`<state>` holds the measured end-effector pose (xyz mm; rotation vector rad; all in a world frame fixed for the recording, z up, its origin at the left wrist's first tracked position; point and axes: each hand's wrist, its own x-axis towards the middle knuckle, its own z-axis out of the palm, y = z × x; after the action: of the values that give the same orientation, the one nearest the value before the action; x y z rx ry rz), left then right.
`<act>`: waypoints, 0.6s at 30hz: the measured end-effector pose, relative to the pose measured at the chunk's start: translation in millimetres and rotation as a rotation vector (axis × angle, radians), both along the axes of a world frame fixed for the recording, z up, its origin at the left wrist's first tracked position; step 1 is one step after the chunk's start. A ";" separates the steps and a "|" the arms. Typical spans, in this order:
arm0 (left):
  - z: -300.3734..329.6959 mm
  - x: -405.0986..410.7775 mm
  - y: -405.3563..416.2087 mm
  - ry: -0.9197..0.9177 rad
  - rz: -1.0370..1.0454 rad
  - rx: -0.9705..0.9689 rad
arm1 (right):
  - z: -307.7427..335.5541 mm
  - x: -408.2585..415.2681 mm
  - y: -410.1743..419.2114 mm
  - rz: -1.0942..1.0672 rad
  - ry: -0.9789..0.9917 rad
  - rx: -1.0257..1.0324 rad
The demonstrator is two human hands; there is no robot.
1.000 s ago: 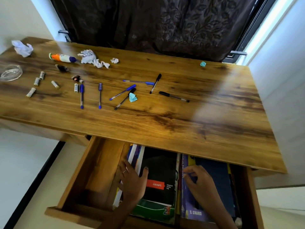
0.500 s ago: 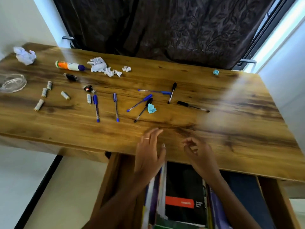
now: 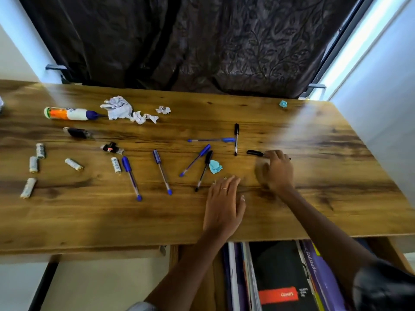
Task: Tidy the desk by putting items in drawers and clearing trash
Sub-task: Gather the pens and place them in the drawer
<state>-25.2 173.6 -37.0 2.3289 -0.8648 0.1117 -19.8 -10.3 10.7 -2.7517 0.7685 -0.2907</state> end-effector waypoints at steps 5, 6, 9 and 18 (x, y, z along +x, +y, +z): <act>-0.2 -1.4 0.2 -0.032 0.030 -0.002 | -14.1 22.6 -34.1 0.040 0.153 -0.093; -0.4 -1.1 0.4 -0.027 0.043 -0.005 | -16.9 22.5 -36.6 0.049 0.154 -0.136; -1.5 -0.4 0.6 -0.008 0.052 -0.004 | -27.9 14.8 -37.9 0.099 0.142 -0.290; -0.3 -3.3 5.5 0.232 0.032 -0.193 | -17.8 -38.6 31.7 -0.009 -0.145 0.206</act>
<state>-28.5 179.1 -37.3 2.1255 -0.6706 -0.0585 -58.4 21.4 -7.1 -2.5038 0.7300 -0.3856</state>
